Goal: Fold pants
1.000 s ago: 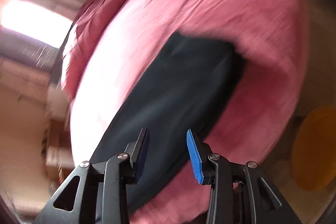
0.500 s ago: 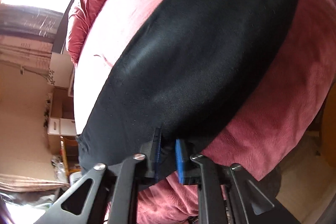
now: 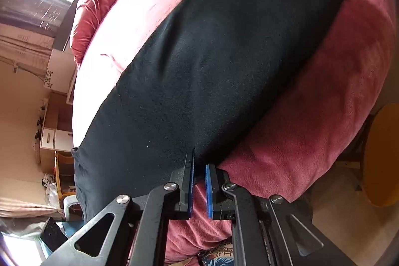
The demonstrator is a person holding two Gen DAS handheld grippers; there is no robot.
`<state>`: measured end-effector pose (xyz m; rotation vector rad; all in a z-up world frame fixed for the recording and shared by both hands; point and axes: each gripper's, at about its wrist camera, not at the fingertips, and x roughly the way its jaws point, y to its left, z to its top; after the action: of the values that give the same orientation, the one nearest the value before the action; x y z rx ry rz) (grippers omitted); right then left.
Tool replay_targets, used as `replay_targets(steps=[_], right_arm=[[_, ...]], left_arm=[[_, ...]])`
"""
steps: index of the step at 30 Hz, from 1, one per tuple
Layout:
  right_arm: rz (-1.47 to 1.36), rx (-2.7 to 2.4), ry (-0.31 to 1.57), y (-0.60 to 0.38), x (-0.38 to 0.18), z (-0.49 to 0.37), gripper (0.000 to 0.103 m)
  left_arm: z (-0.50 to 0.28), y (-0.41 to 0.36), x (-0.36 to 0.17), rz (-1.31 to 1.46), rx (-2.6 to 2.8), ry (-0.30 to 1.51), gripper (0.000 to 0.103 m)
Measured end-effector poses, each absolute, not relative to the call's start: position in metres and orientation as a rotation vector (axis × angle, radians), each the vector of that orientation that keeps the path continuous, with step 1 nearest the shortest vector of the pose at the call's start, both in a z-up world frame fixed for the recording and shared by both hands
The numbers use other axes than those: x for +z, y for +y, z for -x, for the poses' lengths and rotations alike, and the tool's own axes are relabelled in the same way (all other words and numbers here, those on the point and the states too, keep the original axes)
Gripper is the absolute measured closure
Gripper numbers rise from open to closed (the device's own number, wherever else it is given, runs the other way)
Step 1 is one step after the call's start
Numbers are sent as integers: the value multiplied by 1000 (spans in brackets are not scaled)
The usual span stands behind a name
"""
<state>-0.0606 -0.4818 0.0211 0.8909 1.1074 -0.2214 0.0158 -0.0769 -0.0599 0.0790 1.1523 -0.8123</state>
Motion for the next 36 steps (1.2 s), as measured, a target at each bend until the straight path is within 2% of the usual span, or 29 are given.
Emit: replay_targets(steps=[1, 3, 4, 10, 15, 19, 21, 23, 25, 28, 29, 30, 32, 36], right_arm=[[-883, -212, 1113, -482, 22, 59, 91], [-875, -212, 1131, -482, 29, 57, 77], [-844, -218, 1133, -482, 34, 57, 74], [-564, -5, 1154, -425, 74, 38, 73], [-301, 309, 1211, -311, 77, -2, 73], [-73, 537, 1259, -207, 59, -12, 72], [24, 591, 1260, -174, 53, -12, 68], [79, 625, 1262, -147, 47, -14, 57], [114, 644, 1269, -131, 41, -18, 57], [145, 626, 1291, -127, 30, -23, 60], [145, 624, 1296, -126, 26, -23, 73], [154, 613, 1296, -126, 22, -24, 80], [148, 599, 1299, -125, 17, -26, 93], [116, 620, 1281, -134, 29, -23, 96]], left_arm=[[-17, -67, -57, -39, -803, 1161, 90], [-23, -39, -54, 94, -738, 1187, 81], [-26, -19, -53, 183, -690, 1196, 81], [-16, 117, -61, 716, -308, 1178, 81], [5, 170, -63, 825, -112, 1144, 79], [9, 195, -79, 923, 18, 1153, 78], [12, 209, -91, 982, 74, 1154, 78], [14, 215, -98, 1045, 83, 1136, 78], [14, 221, -98, 1053, 92, 1111, 81], [10, 217, -96, 1046, 100, 1089, 84], [8, 212, -98, 1028, 103, 1086, 90], [10, 212, -95, 1007, 104, 1084, 94], [5, 207, -97, 988, 102, 1076, 97], [12, 204, -76, 912, 82, 1033, 97]])
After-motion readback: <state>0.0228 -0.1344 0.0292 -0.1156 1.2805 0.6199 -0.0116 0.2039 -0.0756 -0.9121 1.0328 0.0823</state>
